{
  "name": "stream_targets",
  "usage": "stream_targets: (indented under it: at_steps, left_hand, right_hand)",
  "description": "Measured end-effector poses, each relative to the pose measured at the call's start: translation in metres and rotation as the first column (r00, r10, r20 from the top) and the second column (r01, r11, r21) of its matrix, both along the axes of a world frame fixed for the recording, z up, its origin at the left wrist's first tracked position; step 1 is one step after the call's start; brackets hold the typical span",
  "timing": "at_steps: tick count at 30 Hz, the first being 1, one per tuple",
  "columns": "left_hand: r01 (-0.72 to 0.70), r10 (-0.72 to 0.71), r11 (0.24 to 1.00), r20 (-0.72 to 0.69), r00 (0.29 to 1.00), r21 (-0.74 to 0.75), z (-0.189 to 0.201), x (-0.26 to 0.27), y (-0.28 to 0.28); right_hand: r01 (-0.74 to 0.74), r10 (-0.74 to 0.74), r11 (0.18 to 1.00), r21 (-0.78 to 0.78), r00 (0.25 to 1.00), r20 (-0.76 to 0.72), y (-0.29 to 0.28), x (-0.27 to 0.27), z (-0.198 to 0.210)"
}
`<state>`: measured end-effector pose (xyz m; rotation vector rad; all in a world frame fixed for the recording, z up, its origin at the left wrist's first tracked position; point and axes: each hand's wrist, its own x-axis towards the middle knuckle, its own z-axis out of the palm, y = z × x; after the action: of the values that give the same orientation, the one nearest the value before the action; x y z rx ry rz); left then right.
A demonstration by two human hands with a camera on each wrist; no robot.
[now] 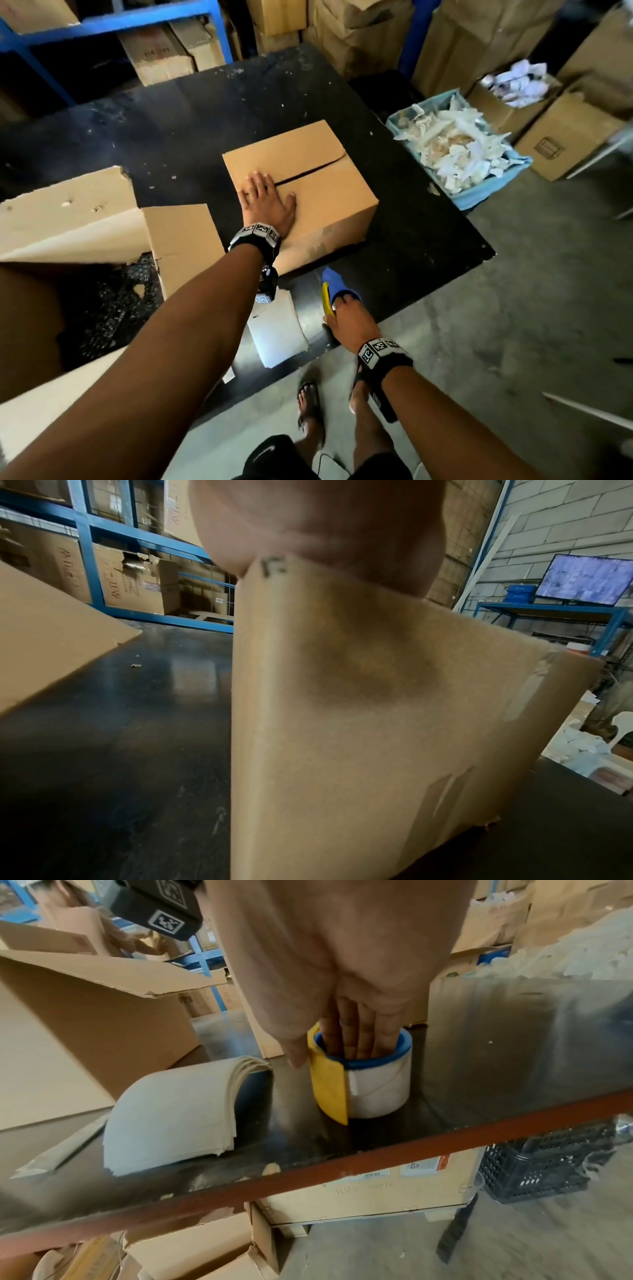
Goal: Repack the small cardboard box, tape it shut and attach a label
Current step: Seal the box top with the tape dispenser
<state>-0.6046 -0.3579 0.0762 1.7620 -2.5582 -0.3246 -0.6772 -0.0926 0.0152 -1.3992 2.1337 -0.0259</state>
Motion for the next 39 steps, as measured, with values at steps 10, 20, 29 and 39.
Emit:
stream_targets:
  at_steps: [10,20,29,39]
  left_hand:
    - [0.008,-0.008,0.999,0.002,1.000,-0.040,-0.001,0.000,0.001]
    - [-0.008,0.007,0.999,-0.014,1.000,-0.047,-0.001,0.001,-0.001]
    - [-0.074,0.065,0.993,-0.105,0.992,-0.089,-0.005,0.002,0.000]
    - [-0.194,0.162,0.975,-0.255,0.953,-0.107,-0.006,0.006,0.002]
  right_hand:
    - [0.148,-0.149,0.986,-0.070,0.989,0.000,-0.011,-0.016,0.025]
    - [0.376,-0.193,0.778,-0.503,0.905,0.379,-0.063,-0.120,0.159]
    - [-0.018,0.296,0.845,-0.534,0.849,0.439,-0.225,-0.141,0.172]
    - [-0.195,0.516,0.789,-0.583,0.724,0.457,-0.328,-0.124,0.166]
